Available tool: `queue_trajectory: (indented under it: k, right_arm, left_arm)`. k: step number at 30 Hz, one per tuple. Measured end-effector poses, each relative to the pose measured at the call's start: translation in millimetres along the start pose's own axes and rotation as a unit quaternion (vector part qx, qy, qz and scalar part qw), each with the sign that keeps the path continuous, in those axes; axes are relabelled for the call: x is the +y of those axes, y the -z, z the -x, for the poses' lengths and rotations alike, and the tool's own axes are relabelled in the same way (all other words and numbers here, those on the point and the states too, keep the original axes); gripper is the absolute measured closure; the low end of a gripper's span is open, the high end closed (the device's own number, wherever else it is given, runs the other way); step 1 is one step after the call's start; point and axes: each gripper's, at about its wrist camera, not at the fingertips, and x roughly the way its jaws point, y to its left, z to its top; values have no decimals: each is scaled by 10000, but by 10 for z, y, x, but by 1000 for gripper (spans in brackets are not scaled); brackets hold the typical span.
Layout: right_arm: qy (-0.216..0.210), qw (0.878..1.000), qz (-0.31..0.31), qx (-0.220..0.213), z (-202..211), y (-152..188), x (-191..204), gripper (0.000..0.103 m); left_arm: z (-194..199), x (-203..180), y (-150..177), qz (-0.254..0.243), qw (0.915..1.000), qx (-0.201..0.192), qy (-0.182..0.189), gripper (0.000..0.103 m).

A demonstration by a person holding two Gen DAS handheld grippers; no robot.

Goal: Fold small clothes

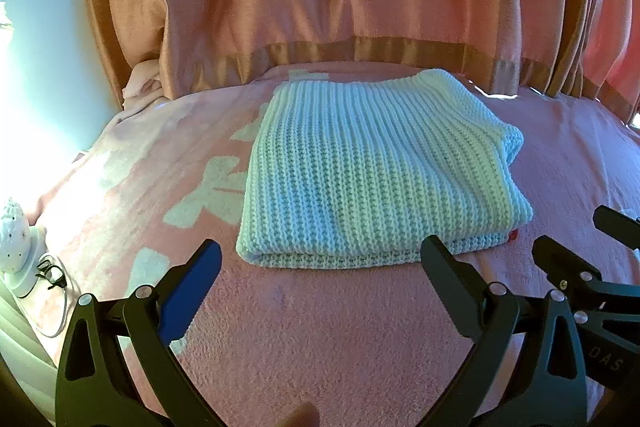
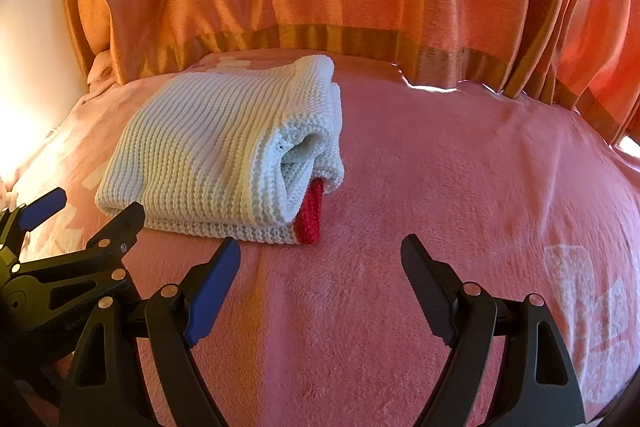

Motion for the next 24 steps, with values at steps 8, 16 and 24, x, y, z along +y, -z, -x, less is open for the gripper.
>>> queue_trajectory:
  k: [8, 16, 24]
  right_arm:
    - [12, 10000, -46, 7, 2, -5, -6, 23]
    - [44, 10000, -81, 12, 7, 5, 8, 23]
    - [41, 10000, -86, 7, 8, 9, 16, 23]
  left_arm:
    - [-5, 0, -5, 5, 10000, -11, -34, 6]
    - [-6, -6, -3, 43, 10000, 26, -75, 6]
    - [18, -6, -4, 8, 9998, -47, -200, 5]
